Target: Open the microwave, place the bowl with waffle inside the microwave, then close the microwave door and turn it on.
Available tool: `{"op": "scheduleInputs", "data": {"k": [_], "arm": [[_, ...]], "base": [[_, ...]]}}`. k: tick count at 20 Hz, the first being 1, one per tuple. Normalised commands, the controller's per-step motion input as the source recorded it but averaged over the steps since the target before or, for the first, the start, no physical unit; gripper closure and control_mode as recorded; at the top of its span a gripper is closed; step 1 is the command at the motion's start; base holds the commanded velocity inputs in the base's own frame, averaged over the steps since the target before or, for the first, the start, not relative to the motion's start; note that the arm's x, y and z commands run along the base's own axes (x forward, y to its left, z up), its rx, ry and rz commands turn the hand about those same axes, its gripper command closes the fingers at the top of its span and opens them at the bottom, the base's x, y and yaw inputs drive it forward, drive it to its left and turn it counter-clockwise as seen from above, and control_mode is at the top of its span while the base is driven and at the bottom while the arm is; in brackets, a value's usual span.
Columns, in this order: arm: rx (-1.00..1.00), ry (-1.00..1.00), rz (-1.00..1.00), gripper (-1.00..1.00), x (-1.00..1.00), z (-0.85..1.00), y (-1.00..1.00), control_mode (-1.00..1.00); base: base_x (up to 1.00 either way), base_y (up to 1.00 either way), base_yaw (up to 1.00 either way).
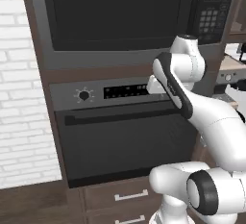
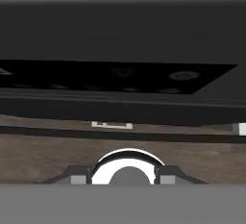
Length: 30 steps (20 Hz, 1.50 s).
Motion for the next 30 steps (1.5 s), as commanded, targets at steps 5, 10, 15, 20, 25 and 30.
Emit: {"op": "scheduleInputs", "data": {"k": [5, 10, 15, 20, 25, 30], "arm": [[0.0, 0.0, 0.0, -1.0, -0.01, 0.0, 0.0, 1.0], [0.0, 0.0, 0.0, -1.0, 0.0, 0.0, 0.0, 1.0], [0.0, 0.0, 0.0, -1.0, 0.0, 0.0, 0.0, 1.0], [0.0, 0.0, 0.0, -1.0, 0.0, 0.0, 0.0, 1.0], [0.0, 0.0, 0.0, -1.0, 0.0, 0.0, 0.0, 1.0], [0.0, 0.0, 0.0, -1.0, 0.0, 0.0, 0.0, 1.0]], "base": [[-0.33, -0.45, 0.0], [-0.32, -0.91, 0.16], [-0.01, -0.68, 0.3], [0.0, -0.45, 0.27], [0.19, -0.01, 0.14], [0.31, 0.0, 0.08]]}}
